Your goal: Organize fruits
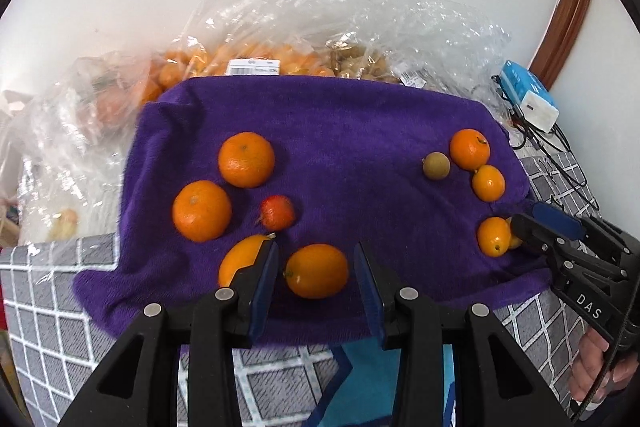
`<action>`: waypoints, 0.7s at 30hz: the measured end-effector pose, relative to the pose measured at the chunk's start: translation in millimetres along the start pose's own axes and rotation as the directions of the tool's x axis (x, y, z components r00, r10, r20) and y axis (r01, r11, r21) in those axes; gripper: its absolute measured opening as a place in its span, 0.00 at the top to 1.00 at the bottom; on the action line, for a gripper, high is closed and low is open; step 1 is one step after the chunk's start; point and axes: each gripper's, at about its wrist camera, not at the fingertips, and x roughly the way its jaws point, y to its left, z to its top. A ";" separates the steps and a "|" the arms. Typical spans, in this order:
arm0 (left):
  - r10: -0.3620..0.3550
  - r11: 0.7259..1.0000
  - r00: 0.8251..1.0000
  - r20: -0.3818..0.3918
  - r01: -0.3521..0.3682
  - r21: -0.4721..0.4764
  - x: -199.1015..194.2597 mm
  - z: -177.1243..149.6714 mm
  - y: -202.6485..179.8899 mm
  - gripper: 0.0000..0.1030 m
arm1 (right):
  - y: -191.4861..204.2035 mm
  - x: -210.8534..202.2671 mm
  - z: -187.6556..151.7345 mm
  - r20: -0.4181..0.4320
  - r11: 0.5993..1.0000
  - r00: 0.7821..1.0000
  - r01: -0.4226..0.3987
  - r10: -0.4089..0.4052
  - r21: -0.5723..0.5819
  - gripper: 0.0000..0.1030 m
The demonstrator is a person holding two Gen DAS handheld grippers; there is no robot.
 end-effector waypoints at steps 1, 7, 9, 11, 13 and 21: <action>-0.003 1.000 1.000 0.006 0.003 -0.005 -6.0 -1.8 0.7 0.62 | -0.2 -3.5 -2.1 -0.001 1.000 1.000 0.008 -0.008 0.002 0.62; 0.011 0.999 0.998 0.063 -0.010 -0.031 -51.8 -17.9 3.6 0.52 | 5.3 -42.0 -10.1 0.043 1.000 0.999 0.024 -0.024 0.001 0.62; 0.019 0.999 0.996 0.089 -0.015 -0.039 -69.4 -25.1 3.8 0.51 | 6.7 -58.0 -11.7 0.064 1.000 0.998 0.026 -0.026 0.005 0.62; 0.023 0.999 0.993 0.117 -0.019 -0.041 -89.7 -34.2 2.5 0.50 | 9.8 -81.3 -14.8 0.093 1.000 0.995 0.028 -0.029 0.010 0.62; 0.025 0.999 0.990 0.142 -0.018 -0.048 -106.4 -41.6 1.0 0.46 | 12.0 -102.4 -18.3 0.117 0.999 0.993 0.030 -0.032 0.017 0.62; 0.047 0.998 0.967 0.249 -0.033 -0.062 -172.0 -80.3 -15.0 0.28 | 16.3 -178.4 -47.6 0.206 0.999 0.978 0.036 -0.043 0.037 0.47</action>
